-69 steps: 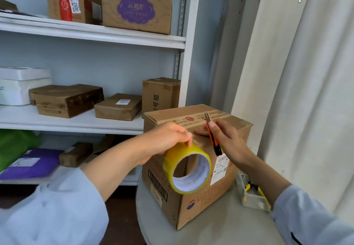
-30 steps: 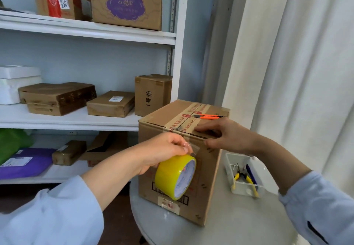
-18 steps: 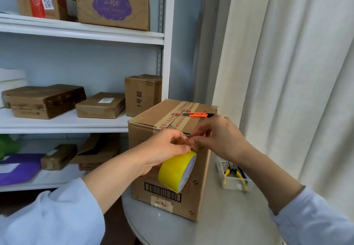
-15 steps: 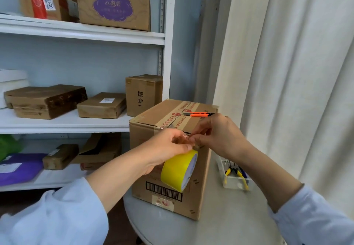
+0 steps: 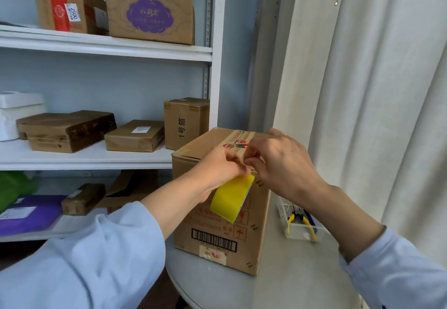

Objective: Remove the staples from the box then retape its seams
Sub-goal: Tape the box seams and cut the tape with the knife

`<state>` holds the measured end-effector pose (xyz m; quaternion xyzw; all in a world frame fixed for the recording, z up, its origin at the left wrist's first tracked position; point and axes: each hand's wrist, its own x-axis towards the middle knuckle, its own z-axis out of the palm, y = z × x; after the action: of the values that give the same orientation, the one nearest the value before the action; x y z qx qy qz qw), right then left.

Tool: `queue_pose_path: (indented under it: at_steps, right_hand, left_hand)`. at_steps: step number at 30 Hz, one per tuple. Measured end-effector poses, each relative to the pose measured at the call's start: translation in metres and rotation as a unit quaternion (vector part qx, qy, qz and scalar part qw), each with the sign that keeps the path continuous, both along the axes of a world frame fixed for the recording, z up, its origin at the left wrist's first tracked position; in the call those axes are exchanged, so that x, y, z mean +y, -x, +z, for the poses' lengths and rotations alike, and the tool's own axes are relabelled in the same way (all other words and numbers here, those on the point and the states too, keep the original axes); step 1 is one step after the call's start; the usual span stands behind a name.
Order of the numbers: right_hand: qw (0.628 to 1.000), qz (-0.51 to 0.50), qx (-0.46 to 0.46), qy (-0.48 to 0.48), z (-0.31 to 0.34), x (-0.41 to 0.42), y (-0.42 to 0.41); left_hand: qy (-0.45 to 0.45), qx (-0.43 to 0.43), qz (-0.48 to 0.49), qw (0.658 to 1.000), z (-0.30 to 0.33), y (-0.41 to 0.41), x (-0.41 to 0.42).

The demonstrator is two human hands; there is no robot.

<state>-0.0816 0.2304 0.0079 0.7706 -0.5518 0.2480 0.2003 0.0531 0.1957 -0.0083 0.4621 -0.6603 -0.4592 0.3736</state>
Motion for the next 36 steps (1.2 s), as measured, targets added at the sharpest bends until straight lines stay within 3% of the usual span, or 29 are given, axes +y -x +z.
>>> queue_pose_path:
  at_steps: [9,15,21,28,36]
  right_hand:
    - [0.994,0.070,-0.072,0.031,0.000,0.008,0.005]
    - [0.987,0.015,-0.150,0.048,-0.003,0.005,0.007]
    - [0.935,0.037,-0.345,0.079,0.011,-0.003,0.013]
    - [0.972,0.063,-0.217,-0.061,0.006,-0.006,0.011]
    - [0.978,0.038,-0.201,-0.045,-0.011,-0.015,0.007]
  left_hand:
    - [0.014,0.027,0.011,0.999,0.002,-0.013,-0.001]
    - [0.108,0.050,0.039,0.992,0.002,-0.008,0.006]
    - [0.099,0.059,0.020,0.993,0.006,-0.008,0.003]
    - [0.077,0.060,0.020,0.995,-0.008,-0.006,-0.001]
    - [0.061,0.035,0.015,0.997,-0.014,0.000,0.001]
